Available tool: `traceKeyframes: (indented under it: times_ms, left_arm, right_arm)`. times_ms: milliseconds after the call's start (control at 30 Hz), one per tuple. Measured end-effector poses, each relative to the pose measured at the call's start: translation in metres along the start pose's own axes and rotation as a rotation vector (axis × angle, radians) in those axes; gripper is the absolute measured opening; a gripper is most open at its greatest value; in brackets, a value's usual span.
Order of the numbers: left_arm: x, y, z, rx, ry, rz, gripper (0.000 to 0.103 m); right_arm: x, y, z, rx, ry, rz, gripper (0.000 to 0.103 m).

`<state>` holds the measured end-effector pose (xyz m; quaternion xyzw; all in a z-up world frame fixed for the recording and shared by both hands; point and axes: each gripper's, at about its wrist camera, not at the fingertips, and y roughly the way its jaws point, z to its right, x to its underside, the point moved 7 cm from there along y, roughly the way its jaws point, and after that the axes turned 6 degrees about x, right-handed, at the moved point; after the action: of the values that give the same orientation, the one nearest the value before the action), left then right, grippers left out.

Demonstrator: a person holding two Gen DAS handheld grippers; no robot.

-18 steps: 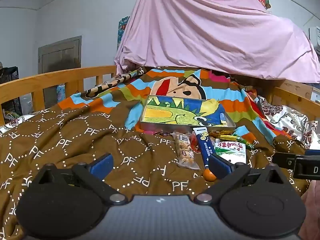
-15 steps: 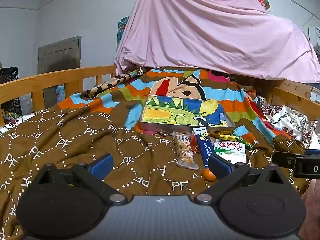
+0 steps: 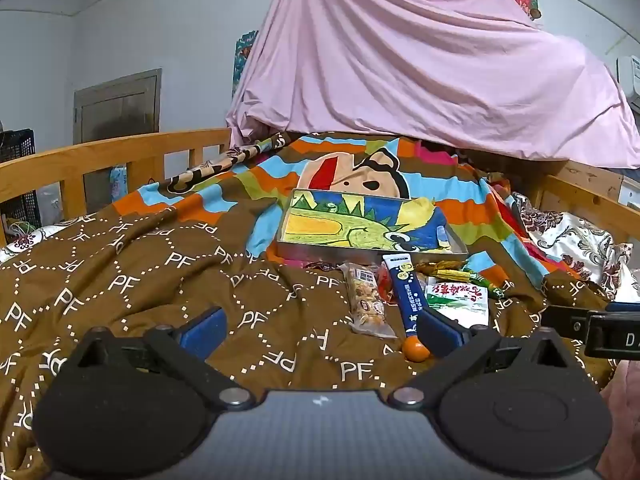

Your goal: Organize snacks

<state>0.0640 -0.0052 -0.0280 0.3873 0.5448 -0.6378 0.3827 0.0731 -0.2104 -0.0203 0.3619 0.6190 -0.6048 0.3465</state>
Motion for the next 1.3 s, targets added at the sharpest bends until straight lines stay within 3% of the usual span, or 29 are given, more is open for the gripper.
traceKeyframes:
  times_ms: [1300]
  left_arm:
    - [0.0071,0.0009,-0.0028,0.012,-0.014,-0.011,0.103]
  right_arm:
    - [0.0033,0.0012,-0.0010,-0.005,0.005,-0.012,0.103]
